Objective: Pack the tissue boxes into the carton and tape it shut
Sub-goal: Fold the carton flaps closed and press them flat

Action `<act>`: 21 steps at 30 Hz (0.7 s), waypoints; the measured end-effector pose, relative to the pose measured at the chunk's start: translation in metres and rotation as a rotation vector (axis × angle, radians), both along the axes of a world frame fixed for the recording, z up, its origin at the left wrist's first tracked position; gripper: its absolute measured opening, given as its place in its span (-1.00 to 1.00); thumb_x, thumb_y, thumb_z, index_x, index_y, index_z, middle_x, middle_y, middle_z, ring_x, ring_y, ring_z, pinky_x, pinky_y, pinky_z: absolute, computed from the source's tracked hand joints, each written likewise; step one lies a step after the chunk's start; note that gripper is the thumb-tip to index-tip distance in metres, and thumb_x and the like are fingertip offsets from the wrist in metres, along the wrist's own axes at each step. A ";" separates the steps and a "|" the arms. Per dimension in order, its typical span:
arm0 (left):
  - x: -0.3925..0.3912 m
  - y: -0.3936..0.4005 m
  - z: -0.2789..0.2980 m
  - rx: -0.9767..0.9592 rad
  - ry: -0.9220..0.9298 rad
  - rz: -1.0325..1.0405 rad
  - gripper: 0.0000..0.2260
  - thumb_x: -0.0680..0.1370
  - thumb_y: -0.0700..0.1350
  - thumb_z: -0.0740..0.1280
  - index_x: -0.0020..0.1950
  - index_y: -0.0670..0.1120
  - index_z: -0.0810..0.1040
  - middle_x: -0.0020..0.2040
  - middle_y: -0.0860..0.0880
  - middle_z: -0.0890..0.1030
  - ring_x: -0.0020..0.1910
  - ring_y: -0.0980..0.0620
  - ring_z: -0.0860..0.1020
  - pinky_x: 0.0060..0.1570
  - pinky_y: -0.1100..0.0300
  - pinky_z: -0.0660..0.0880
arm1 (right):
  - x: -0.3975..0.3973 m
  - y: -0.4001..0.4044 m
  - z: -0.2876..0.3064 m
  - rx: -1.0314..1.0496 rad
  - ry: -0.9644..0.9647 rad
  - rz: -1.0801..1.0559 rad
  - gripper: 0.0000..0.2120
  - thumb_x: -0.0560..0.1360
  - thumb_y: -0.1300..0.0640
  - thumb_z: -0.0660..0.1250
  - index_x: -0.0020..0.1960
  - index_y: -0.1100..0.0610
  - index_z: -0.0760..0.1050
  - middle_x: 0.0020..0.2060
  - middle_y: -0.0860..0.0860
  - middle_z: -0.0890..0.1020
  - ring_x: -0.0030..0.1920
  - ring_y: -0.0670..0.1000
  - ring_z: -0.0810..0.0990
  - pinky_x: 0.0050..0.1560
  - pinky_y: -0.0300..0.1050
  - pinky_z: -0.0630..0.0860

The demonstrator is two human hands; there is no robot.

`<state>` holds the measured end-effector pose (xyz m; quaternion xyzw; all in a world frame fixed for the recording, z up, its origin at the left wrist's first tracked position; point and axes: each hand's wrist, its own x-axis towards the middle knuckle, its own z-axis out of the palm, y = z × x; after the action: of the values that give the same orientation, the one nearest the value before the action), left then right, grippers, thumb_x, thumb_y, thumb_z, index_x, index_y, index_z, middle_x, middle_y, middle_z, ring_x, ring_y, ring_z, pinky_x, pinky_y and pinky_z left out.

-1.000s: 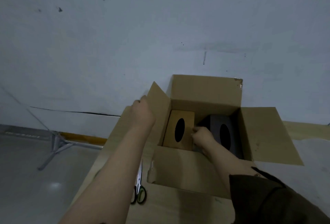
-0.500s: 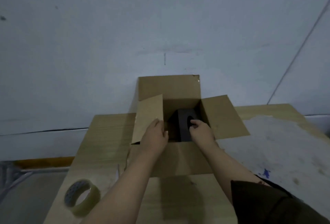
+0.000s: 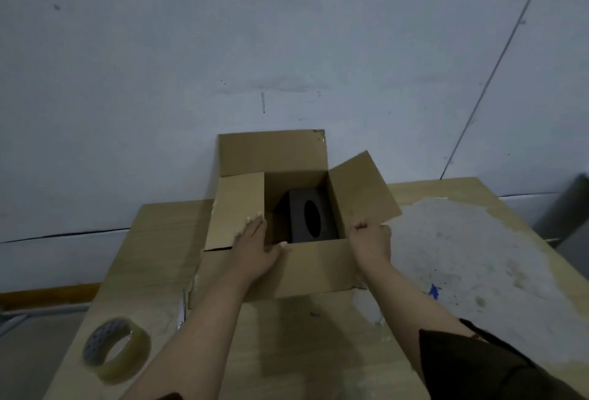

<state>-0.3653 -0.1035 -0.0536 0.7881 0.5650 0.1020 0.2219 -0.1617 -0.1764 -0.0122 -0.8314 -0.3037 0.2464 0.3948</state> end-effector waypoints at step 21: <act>-0.028 -0.001 0.056 -0.434 0.404 -0.333 -0.06 0.46 0.13 0.40 0.57 0.08 -0.23 0.60 -0.03 -0.20 0.58 -0.02 -0.14 0.54 -0.06 -0.04 | -0.035 0.012 0.021 -0.702 -0.652 1.158 0.14 0.18 -0.39 0.46 0.55 -0.17 -0.13 0.52 0.15 0.13 0.52 0.25 0.07 0.41 0.47 -0.17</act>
<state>-0.3932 -0.1044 0.0021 0.8082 0.4696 -0.2165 0.2818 -0.1970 -0.1648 0.0085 -0.6466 -0.6976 0.2382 -0.1962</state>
